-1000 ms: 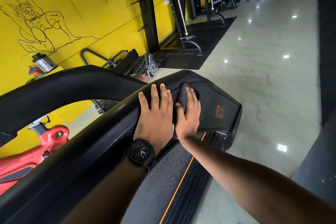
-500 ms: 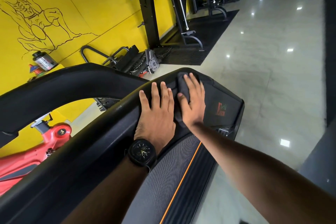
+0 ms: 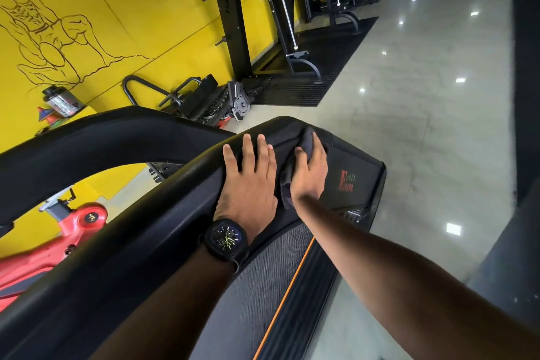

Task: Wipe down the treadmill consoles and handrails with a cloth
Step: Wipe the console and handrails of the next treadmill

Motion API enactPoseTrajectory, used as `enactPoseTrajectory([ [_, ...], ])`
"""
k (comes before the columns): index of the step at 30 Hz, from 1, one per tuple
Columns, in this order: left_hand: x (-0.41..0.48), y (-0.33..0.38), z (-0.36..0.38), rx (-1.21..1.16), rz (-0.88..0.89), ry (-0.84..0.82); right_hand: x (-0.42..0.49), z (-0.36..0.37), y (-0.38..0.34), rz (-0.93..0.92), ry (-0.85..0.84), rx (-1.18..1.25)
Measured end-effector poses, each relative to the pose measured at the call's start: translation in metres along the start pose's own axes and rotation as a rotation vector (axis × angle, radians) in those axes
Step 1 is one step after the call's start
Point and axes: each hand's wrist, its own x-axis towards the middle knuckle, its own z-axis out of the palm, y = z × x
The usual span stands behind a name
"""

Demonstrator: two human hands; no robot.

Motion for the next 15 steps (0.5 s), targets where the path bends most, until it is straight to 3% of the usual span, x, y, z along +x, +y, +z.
enactPoseTrajectory([
  [1,0.002,0.001,0.0,-0.003,0.002,0.0,-0.005,0.001,0.0,0.013,0.0,-0.002],
  [4,0.007,0.003,0.003,-0.002,0.002,0.007,-0.002,0.002,0.004,-0.331,-0.082,-0.088],
  [6,0.012,0.005,0.004,-0.001,0.005,-0.006,0.021,-0.001,0.008,-0.393,-0.096,-0.128],
  [10,0.024,0.011,0.005,-0.001,0.022,-0.021,0.037,-0.004,0.016,0.135,0.008,0.029],
  [11,0.026,0.012,0.005,0.002,0.029,-0.025,0.032,-0.004,0.015,0.143,0.004,0.018],
  [15,0.036,0.017,0.006,0.02,0.021,-0.019,0.028,-0.005,0.012,-0.371,-0.087,-0.095],
])
